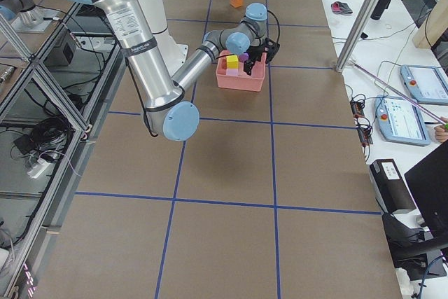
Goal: Place blocks into pink bin with both arms
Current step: 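Grasp the orange cube with the left gripper while the right arm withdraws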
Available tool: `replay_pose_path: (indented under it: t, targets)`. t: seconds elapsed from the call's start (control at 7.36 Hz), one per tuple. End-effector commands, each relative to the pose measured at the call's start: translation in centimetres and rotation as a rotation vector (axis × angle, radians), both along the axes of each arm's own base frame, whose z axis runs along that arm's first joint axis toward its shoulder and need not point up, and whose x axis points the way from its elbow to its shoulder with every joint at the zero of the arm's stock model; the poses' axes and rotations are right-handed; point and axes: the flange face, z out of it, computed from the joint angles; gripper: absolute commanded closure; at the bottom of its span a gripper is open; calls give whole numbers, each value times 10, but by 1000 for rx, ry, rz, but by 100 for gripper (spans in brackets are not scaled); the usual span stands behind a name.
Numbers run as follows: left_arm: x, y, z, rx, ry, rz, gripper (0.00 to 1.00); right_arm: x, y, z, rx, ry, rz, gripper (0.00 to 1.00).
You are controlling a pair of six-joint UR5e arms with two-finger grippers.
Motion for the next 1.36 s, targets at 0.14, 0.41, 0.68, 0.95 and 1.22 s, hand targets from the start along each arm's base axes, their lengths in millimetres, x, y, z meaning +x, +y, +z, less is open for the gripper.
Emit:
replay_pose_path:
  t: [0.14,0.41,0.68,0.95,1.22]
  targets:
    - [15,15,7,-14,-7,21,0,13,-8,10,1,11,9,0]
    - [25,20,7,-22,-7,37,0,13,-7,20,-10,24,7,0]
    - [28,22,12,-29,-16,43,2,15,-8,24,2,29,-4,0]
    - [27,20,16,-8,-49,24,73,25,-11,40,16,51,-17,0]
    - [40,12,-32,-95,24,-52,100,47,-13,73,56,91,-58,0]
